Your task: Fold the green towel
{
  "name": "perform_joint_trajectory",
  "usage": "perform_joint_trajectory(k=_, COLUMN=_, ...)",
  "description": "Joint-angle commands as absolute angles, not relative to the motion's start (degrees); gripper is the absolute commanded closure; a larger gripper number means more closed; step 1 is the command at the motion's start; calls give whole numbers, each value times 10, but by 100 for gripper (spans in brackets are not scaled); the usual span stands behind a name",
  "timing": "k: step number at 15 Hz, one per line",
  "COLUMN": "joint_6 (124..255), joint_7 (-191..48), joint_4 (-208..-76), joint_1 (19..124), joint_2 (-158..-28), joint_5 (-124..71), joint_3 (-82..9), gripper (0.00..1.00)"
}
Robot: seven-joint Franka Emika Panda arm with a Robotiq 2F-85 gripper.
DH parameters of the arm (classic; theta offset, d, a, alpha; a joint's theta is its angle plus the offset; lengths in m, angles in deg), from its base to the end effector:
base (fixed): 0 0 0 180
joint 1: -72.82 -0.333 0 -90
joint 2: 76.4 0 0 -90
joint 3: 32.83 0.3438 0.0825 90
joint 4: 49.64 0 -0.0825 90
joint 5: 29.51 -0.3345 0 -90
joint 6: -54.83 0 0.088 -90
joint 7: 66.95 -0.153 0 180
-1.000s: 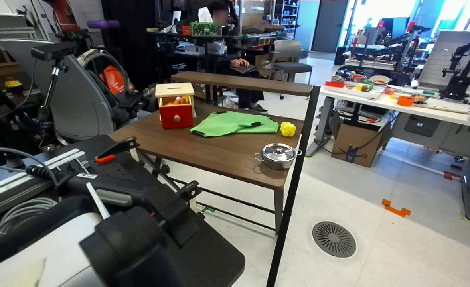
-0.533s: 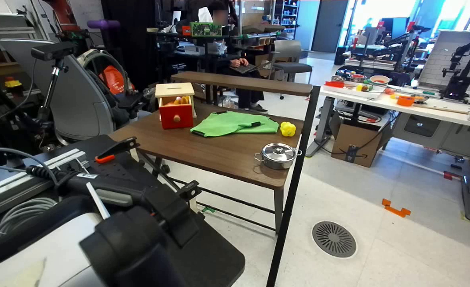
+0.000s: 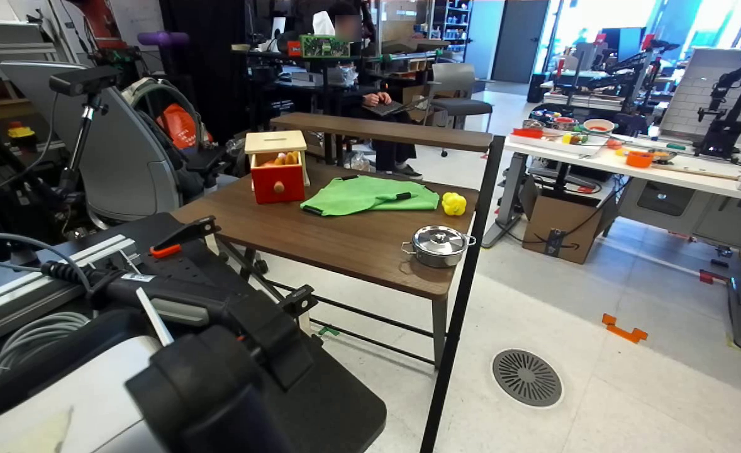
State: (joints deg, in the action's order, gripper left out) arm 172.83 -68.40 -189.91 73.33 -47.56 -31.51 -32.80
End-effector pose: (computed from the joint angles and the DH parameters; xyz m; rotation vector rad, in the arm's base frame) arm 0.3529 0.0003 0.4867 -3.1032 0.0750 -0.1777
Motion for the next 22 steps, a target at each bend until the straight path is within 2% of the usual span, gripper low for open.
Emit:
perform_joint_trajectory(k=1, joint_6=1757, joint_7=-613, joint_4=-1834, joint_1=700, joint_2=-601, joint_5=-334, joint_3=-333, gripper=0)
perform_joint_trajectory(k=8, joint_6=1769, joint_7=-473, joint_4=-1723, joint_1=666, joint_2=-816, joint_5=-311, joint_3=-295, gripper=0)
perform_joint_trajectory(k=13, joint_6=1756, joint_7=-441, joint_4=-1653, joint_1=653, joint_2=-940, joint_5=-222, joint_3=-263, gripper=0)
perform_joint_trajectory(k=19, joint_6=1806, joint_7=-508, joint_4=-1625, joint_1=609, joint_2=-1023, joint_5=-15, joint_3=-279, gripper=0)
perform_joint_trajectory(k=22, joint_6=1788, joint_7=-490, joint_4=-1642, joint_1=628, joint_2=-1014, joint_5=-60, joint_3=-261, gripper=0)
